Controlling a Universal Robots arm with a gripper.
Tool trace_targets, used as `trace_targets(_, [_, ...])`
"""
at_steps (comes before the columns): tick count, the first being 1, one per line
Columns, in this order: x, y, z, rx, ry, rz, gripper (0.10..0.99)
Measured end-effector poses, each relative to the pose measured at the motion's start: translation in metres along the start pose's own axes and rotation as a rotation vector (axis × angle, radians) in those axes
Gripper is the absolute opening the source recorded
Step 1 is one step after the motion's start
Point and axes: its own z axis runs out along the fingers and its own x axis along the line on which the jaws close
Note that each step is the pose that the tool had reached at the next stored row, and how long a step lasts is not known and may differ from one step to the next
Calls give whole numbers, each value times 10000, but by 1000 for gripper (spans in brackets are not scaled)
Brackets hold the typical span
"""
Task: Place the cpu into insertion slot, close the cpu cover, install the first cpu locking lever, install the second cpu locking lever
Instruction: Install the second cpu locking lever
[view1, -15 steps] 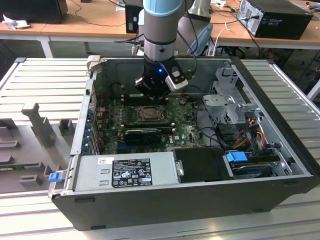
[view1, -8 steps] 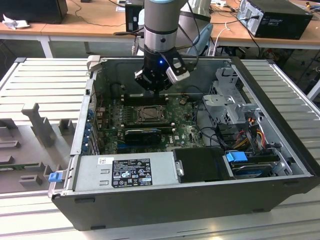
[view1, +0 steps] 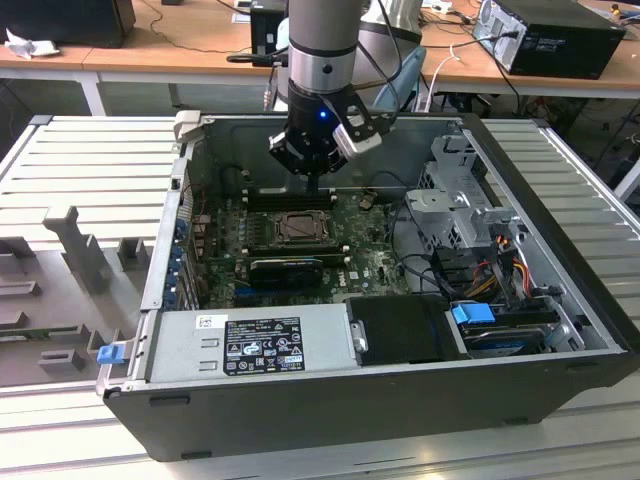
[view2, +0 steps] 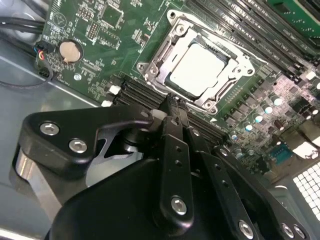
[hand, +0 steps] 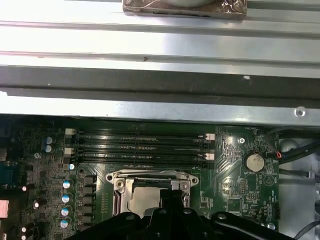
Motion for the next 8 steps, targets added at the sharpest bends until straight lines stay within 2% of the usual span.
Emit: trace_targets(8, [6, -199, -10, 1, 3, 1, 106])
